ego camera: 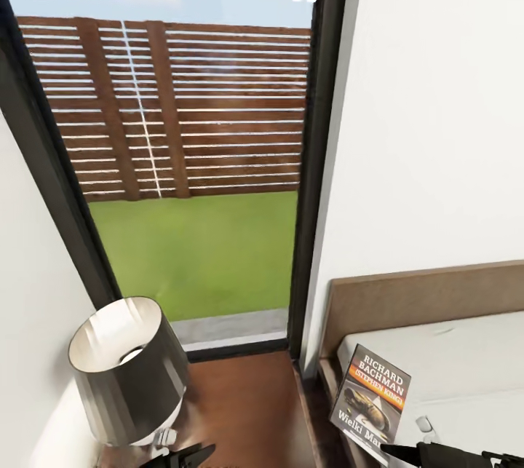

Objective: In the bedroom, move the book from the bed onto either nightstand, and place the two sandals side by side next to the bed.

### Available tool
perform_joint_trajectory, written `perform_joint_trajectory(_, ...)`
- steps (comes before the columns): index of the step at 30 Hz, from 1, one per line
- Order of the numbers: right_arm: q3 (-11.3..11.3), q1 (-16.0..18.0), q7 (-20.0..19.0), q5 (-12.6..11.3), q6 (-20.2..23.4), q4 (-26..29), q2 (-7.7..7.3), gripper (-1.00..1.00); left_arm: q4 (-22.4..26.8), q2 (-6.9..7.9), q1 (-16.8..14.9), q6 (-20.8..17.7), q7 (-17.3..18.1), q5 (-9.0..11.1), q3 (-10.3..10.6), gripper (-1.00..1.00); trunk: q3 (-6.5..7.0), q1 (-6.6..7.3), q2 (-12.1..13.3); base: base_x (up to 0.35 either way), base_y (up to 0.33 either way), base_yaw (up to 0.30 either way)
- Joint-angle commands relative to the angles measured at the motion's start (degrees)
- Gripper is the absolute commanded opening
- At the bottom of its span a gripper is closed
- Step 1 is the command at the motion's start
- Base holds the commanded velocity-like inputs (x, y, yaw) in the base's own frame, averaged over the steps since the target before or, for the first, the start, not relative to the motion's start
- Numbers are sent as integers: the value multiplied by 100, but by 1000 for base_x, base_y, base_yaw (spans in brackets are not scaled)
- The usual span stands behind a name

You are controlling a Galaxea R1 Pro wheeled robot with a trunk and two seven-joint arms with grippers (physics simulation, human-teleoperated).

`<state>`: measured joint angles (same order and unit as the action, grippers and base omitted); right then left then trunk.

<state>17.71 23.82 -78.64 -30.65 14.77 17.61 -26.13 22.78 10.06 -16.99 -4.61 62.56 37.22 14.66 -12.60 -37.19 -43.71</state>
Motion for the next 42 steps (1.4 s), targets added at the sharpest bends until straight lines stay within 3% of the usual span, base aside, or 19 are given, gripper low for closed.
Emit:
perform_joint_trajectory(1, 31, 4, -10, -63, 61, 6, -6, -100, -2, 5, -7, -49, 11, 58, 37, 100, -8, -1, -7, 0, 0, 292)
perform_joint_trajectory(27, 31, 3, -8, -63, 60, 6, -6, -100, -2, 3, -6, -49, 11, 58, 37, 100, -8, -1, -7, 0, 0, 267)
perform_joint_trajectory(42, 31, 2, -25, -71, 62, 6, -6, -100, -2, 4, -6, -49, 11, 58, 37, 100, -8, -1, -7, 0, 0, 27)
